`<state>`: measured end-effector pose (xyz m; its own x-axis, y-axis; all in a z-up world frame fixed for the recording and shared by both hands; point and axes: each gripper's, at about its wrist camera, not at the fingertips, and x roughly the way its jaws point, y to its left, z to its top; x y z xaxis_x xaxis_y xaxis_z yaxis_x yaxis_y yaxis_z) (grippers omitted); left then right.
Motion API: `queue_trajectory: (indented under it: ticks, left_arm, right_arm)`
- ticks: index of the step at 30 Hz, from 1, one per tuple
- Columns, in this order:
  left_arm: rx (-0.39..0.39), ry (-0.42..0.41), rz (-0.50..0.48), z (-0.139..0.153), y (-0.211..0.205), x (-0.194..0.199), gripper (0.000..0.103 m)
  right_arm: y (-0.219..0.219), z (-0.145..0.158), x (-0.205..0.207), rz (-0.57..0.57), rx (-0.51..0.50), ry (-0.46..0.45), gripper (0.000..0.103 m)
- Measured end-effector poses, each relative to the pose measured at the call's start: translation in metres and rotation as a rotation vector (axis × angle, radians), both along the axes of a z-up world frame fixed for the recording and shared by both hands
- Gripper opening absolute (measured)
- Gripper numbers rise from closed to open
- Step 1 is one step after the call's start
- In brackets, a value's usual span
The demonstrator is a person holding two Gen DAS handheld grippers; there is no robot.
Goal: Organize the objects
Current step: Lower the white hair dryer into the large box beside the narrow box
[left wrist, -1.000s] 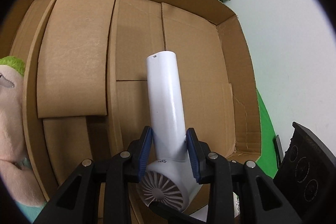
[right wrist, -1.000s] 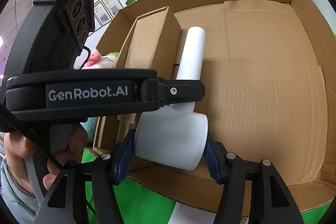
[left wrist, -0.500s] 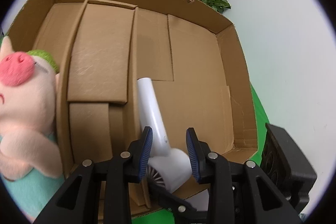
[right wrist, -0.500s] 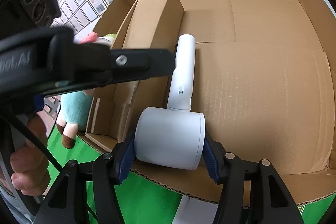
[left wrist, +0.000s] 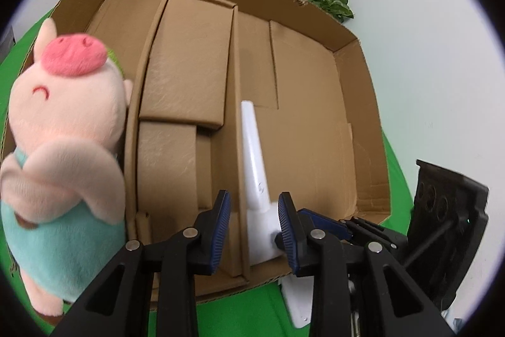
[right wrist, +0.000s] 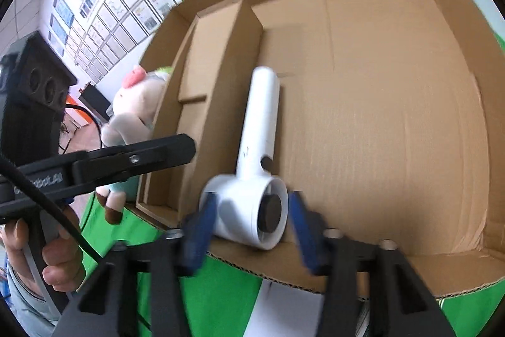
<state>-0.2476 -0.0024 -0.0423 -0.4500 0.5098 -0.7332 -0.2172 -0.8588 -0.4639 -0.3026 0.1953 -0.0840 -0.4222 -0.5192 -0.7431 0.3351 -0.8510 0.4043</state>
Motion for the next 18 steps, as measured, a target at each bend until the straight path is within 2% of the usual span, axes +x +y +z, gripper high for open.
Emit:
queue_trajectory:
  ticks: [2, 5, 9, 15, 16, 17, 18]
  left_arm:
    - [0.003, -0.021, 0.007, -0.007, -0.001, 0.002, 0.03]
    - [0.001, -0.042, 0.018, -0.016, -0.002, 0.005, 0.03]
    - [0.001, -0.065, 0.031, -0.026, -0.001, 0.007, 0.03]
    - [-0.011, -0.069, 0.035, -0.029, 0.0, 0.009, 0.03]
    - [-0.016, -0.063, 0.037, -0.028, 0.0, 0.01, 0.03]
    - [-0.021, -0.052, 0.045, -0.027, 0.0, 0.011, 0.03]
    - [-0.035, -0.028, 0.068, -0.023, -0.003, 0.014, 0.03]
  right_arm:
    - [-0.001, -0.012, 0.004, 0.02, -0.035, -0.029, 0.035]
    - [-0.006, -0.005, 0.024, 0.027, -0.011, -0.009, 0.035]
    - [-0.005, -0.005, 0.023, 0.04, -0.009, -0.011, 0.036]
    - [-0.008, 0.004, 0.032, 0.044, 0.067, 0.048, 0.04]
    - [-0.007, 0.008, 0.035, 0.032, 0.077, 0.063, 0.048]
    - [-0.004, 0.014, 0.038, 0.013, 0.078, 0.085, 0.066]
    - [0.001, 0.02, 0.043, -0.004, 0.071, 0.106, 0.077]
